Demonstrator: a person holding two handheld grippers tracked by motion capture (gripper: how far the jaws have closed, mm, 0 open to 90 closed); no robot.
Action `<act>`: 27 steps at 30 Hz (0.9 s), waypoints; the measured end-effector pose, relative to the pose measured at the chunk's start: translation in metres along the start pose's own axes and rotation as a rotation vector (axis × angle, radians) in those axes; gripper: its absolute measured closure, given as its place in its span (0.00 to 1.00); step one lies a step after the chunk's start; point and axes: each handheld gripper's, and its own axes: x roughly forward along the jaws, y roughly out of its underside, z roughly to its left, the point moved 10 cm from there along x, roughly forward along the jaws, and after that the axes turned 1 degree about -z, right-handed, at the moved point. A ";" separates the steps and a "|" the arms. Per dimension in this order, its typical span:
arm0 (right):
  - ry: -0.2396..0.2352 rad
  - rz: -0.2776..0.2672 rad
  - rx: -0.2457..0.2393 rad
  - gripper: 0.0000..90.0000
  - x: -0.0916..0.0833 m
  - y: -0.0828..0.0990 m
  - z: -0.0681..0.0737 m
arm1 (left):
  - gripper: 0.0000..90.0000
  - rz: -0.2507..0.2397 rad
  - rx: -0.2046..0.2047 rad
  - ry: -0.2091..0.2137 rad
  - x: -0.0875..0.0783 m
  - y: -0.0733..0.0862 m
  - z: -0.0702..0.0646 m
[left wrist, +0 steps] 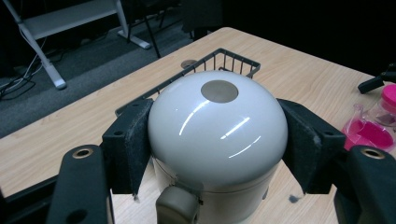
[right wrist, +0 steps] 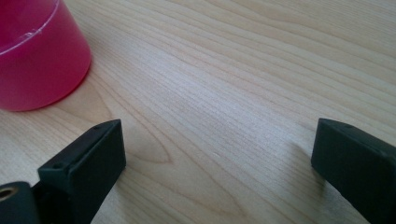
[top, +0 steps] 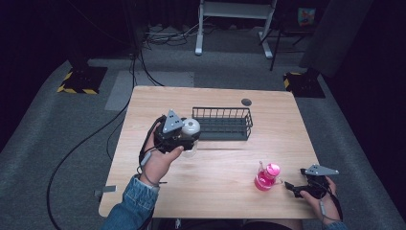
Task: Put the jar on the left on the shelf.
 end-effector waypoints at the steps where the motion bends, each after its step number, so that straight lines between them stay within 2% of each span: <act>1: 0.000 0.000 0.000 0.03 0.000 0.000 0.000 | 0.35 -0.002 0.002 0.001 0.001 -0.003 0.000; 17: 0.000 0.000 0.000 0.03 0.000 0.000 0.000 | 0.35 -0.009 0.050 -0.006 0.014 -0.036 0.006; 27: 0.000 0.000 0.000 0.03 0.000 0.000 0.000 | 0.35 -0.017 0.054 -0.002 0.024 -0.054 0.013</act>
